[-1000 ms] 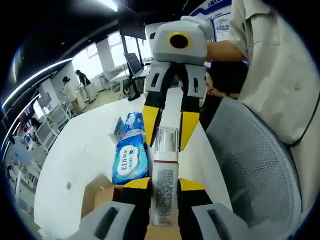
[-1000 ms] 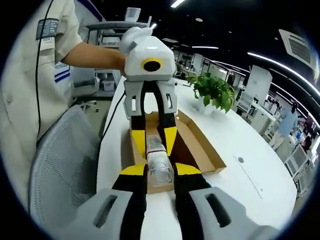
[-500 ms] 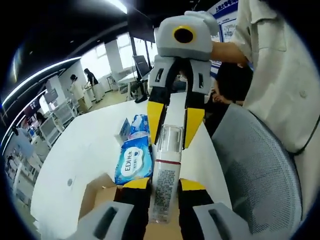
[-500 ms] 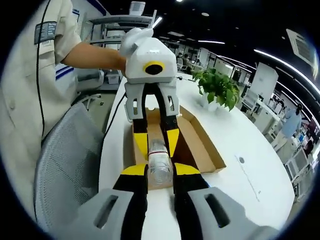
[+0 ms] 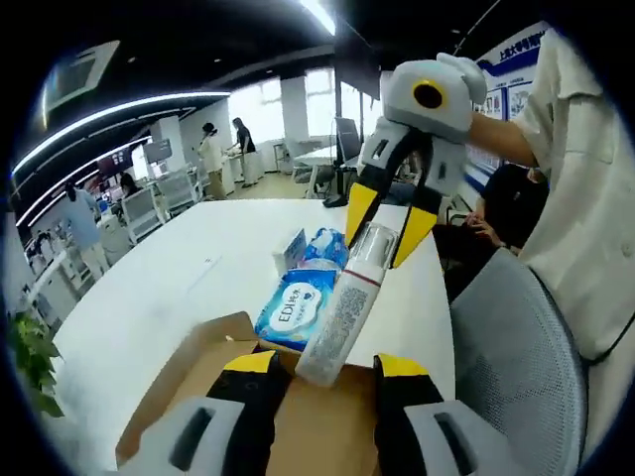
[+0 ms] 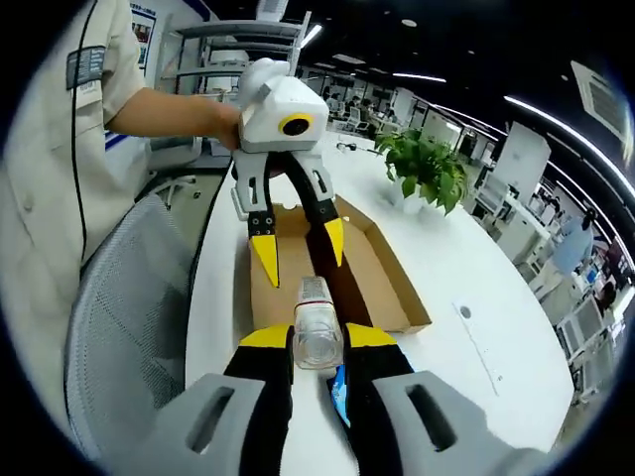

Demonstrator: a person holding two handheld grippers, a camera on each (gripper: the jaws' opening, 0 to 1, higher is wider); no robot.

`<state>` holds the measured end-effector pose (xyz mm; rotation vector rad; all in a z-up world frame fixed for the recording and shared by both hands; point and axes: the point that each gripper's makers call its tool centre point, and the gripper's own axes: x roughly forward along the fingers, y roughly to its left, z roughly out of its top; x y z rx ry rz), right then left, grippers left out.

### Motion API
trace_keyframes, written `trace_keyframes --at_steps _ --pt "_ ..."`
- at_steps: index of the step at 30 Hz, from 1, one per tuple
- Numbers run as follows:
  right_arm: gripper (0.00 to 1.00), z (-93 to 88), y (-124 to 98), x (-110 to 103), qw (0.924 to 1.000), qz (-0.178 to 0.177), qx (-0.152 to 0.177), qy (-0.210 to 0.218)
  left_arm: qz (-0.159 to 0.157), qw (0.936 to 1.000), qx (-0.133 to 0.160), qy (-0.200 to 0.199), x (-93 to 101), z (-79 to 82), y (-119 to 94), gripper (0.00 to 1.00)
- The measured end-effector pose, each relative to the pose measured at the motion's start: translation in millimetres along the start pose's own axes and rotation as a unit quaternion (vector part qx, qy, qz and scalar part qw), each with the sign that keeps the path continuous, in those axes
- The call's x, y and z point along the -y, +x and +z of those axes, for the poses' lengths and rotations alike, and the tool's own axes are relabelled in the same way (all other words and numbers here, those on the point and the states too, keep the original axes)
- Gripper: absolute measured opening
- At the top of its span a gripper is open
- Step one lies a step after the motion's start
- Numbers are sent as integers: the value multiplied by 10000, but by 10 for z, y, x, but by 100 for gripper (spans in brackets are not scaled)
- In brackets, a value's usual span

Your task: Operate the shoe box by opening the lid, removing the specified soft item, and placing it in the target area until the item is outside and the box remains undamaged.

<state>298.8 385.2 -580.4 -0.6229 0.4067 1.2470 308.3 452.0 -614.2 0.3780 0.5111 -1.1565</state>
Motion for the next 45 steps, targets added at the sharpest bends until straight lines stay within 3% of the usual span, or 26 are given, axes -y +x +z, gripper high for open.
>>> trace_keyframes --at_steps 8,23,37,45 --pt "16 -81 -147 310 9993 -185 -318 -46 548 9968 72 -569 -92 -217 -241 57" --pt "16 -311 -252 837 9943 -295 -1007 -164 1382 9847 2 -1062 -209 -580 -612 85" --pt "16 -490 -147 1215 9872 -150 -1567 -270 1916 9715 35 -1396 -342 -785 -949 90" --pt "16 -664 63 1361 9776 141 -2052 -444 2145 9639 50 -1579 -401 -912 -1113 94"
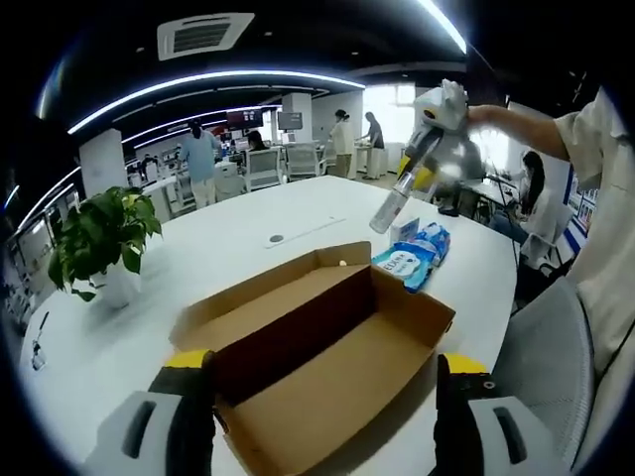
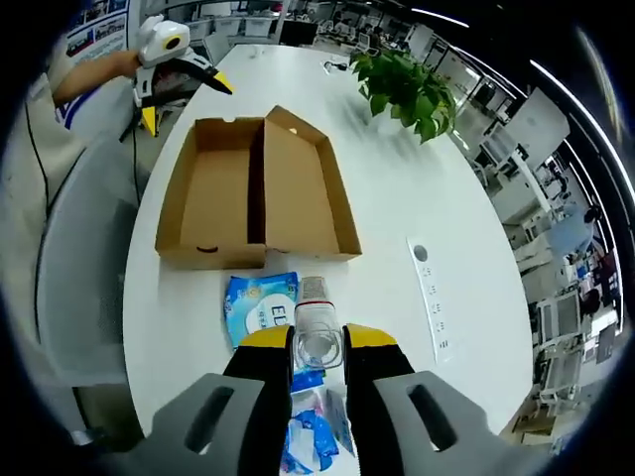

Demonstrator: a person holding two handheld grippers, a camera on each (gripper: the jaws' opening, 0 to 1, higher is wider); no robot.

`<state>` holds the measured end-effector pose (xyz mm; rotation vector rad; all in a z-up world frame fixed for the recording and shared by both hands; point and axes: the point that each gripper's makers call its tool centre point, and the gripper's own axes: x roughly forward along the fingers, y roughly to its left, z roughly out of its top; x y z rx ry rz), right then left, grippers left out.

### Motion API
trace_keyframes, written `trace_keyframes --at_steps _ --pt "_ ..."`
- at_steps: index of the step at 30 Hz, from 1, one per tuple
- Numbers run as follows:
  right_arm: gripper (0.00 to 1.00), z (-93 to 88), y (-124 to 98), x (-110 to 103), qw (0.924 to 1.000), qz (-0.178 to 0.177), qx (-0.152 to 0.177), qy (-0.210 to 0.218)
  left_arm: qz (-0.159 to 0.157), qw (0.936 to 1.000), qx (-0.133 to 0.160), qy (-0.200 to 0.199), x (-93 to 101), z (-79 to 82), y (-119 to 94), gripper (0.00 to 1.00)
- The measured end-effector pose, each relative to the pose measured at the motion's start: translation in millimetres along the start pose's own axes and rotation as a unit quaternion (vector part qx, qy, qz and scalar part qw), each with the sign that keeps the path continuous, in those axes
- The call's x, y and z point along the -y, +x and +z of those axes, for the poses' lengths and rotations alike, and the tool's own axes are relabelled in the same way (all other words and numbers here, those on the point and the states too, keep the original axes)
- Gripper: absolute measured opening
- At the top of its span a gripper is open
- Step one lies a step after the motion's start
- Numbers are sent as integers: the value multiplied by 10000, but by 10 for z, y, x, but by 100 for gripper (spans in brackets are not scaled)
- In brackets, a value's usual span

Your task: Operate the shoe box by opening the lid, removing the specified soft item, and placing it in the target area until the item is outside and the box remains undamaged.

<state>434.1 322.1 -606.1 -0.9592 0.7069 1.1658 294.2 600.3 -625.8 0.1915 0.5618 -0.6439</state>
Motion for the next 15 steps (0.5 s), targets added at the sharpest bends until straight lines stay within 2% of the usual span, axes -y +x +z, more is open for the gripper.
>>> trace_keyframes --at_steps 5,9,15 --pt "16 -27 136 11 9992 160 -331 -153 128 9999 -23 -99 -72 -62 -40 96" --pt "16 -124 254 74 9964 279 -731 -328 205 9996 -17 -170 -107 -88 -67 97" --pt "17 -119 415 132 9938 360 -947 -461 239 9994 -17 -259 -123 -127 -79 98"
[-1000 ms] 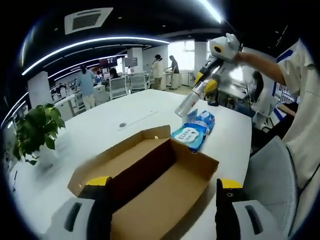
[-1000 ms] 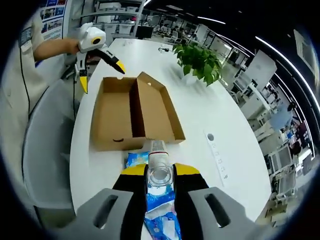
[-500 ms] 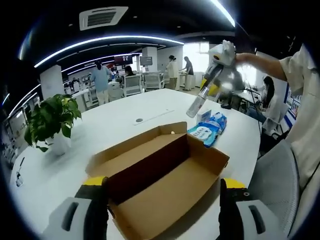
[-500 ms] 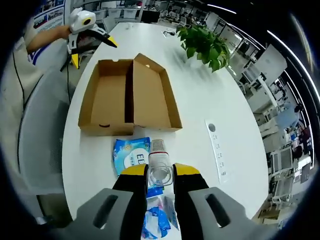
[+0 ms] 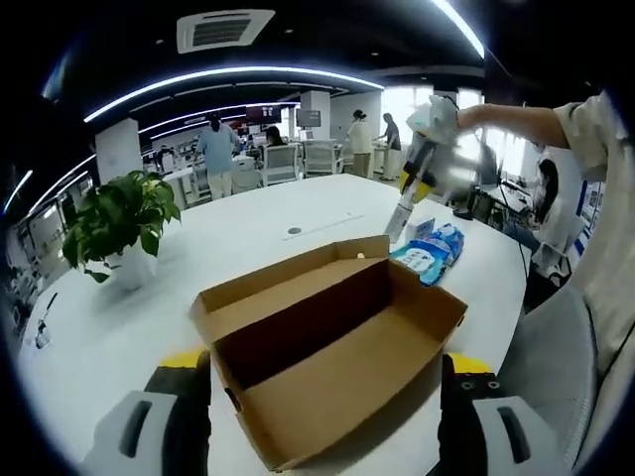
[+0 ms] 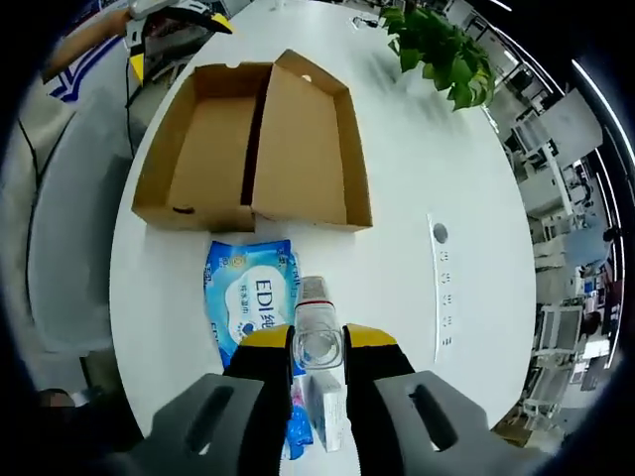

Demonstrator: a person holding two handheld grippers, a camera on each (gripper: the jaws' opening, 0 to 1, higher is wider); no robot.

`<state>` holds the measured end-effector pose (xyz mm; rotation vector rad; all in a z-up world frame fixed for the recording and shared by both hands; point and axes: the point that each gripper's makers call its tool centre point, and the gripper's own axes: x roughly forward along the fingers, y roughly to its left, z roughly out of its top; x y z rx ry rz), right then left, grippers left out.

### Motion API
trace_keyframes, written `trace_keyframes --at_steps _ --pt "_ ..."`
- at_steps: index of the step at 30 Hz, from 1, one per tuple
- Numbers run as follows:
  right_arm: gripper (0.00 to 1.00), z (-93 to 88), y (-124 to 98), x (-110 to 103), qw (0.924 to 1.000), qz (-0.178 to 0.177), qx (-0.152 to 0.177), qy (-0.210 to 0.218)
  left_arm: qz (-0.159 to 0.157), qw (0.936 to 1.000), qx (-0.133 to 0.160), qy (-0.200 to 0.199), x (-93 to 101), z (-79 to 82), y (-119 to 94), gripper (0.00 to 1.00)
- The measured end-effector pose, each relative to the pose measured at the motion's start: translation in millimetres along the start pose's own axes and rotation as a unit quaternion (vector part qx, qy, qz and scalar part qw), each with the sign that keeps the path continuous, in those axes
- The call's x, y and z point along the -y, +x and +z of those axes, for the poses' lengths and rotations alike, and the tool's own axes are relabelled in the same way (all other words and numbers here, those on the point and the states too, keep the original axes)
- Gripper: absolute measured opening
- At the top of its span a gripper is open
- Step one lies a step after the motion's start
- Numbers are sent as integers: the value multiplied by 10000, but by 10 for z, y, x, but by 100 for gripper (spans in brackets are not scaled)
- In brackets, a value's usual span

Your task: Operate the shoe box by opening the lid, removing the specified soft item, and placing it in the target area until the item is outside and the box remains undamaged.

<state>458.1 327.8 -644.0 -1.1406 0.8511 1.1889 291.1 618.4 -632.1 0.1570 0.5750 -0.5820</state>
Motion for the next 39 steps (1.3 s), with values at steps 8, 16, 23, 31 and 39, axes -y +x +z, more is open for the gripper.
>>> trace_keyframes --at_steps 8,16,23,31,39 --pt "17 -67 264 111 9986 211 -482 -93 -10 9999 -58 -105 23 -108 9 97" --pt "17 -182 476 106 9944 386 -942 -277 23 9997 -154 -188 3 -225 -5 94" --pt "17 -276 572 115 9910 481 -1199 -341 74 9992 -183 -361 -13 -319 -6 92" --pt "17 -369 541 161 9886 604 -1350 -299 68 9989 -265 -390 -15 -368 11 91" --pt "17 -358 552 160 9886 656 -1329 -258 148 9984 -289 -463 -85 -375 3 89"
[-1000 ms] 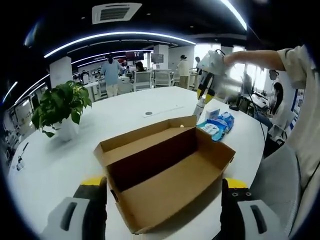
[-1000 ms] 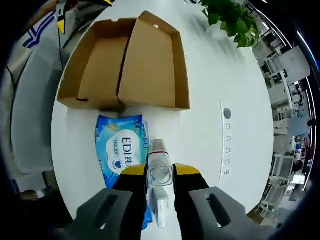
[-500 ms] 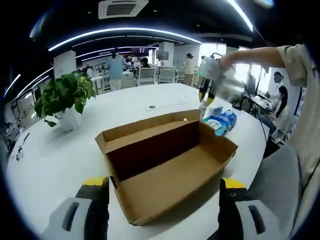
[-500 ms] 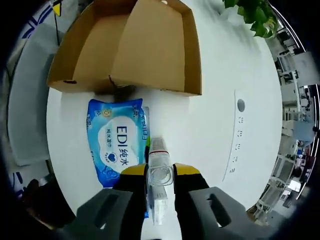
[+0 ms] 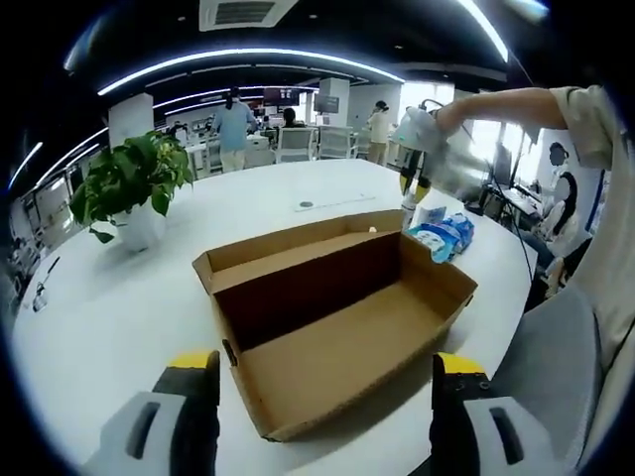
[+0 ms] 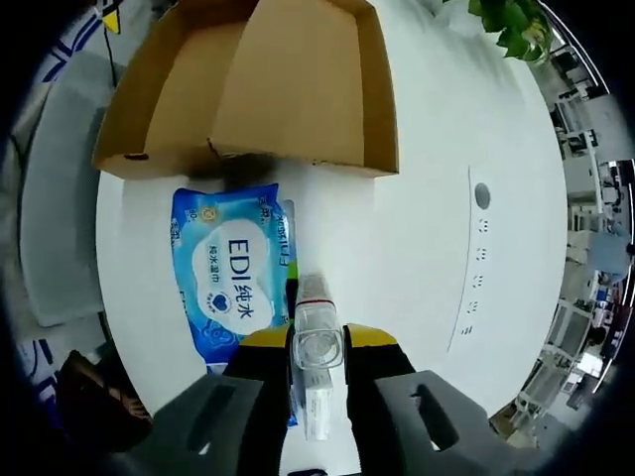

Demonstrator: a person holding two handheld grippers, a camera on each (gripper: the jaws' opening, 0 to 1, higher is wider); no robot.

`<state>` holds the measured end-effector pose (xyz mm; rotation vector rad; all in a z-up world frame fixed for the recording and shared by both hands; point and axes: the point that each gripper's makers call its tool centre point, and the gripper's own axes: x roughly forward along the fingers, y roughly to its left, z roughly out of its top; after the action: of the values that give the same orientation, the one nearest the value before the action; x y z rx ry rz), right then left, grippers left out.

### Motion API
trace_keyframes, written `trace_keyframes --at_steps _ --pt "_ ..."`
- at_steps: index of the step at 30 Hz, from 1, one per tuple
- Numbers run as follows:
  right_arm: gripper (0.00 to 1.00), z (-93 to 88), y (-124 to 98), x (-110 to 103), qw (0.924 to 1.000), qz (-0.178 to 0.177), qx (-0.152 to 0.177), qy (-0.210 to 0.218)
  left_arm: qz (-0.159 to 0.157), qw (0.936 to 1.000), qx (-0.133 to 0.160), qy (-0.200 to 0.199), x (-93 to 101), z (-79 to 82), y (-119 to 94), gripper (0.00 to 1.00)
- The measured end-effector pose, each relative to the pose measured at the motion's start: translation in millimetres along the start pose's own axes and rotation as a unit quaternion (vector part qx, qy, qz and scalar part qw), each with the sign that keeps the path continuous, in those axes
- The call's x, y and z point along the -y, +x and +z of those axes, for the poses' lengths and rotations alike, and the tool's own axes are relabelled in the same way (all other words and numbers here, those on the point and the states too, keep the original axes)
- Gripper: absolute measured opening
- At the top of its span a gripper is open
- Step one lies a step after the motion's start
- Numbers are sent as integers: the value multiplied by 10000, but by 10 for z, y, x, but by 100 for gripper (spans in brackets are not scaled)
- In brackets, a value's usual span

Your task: Operate the shoe box by opening the lid, removing the specified soft item, and placing it in the target area until the item is outside and the box remains undamaged.

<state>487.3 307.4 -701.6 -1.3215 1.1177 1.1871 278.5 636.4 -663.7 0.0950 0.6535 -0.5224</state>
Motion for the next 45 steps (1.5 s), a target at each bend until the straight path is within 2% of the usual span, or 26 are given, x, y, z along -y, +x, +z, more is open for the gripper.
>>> trace_keyframes --at_steps 8,13,18,23,28,32,36,41,44,45 --pt "18 42 -3 98 9997 -189 120 -3 61 9999 -51 -68 -30 -55 -3 85" --pt "20 58 -10 88 9996 -204 177 3 81 9999 -86 -86 -35 -92 0 85" --pt "25 93 -13 94 9994 -231 238 -33 120 9999 -70 -98 -50 -102 4 80" --pt "31 142 -56 69 9990 -258 344 -142 285 9992 -71 -264 -145 -112 0 75" --pt "32 165 -126 102 9977 -471 389 -293 486 9984 36 -302 -234 -83 -21 62" --pt "33 242 -190 76 9958 -587 550 -426 651 9972 51 -368 -301 -83 -28 54" --pt "32 319 -254 68 9944 -700 690 -382 846 9931 219 -788 -402 -51 -46 44" --pt "31 471 -300 47 9922 -754 996 -10 1059 9883 282 -1058 -500 -70 -90 32" --pt "31 588 -326 97 9883 -854 1237 261 1105 9870 177 -1150 -511 -143 -88 28" --pt "30 668 -342 94 9856 -824 1409 434 1151 9868 75 -1140 -518 -192 -86 27"
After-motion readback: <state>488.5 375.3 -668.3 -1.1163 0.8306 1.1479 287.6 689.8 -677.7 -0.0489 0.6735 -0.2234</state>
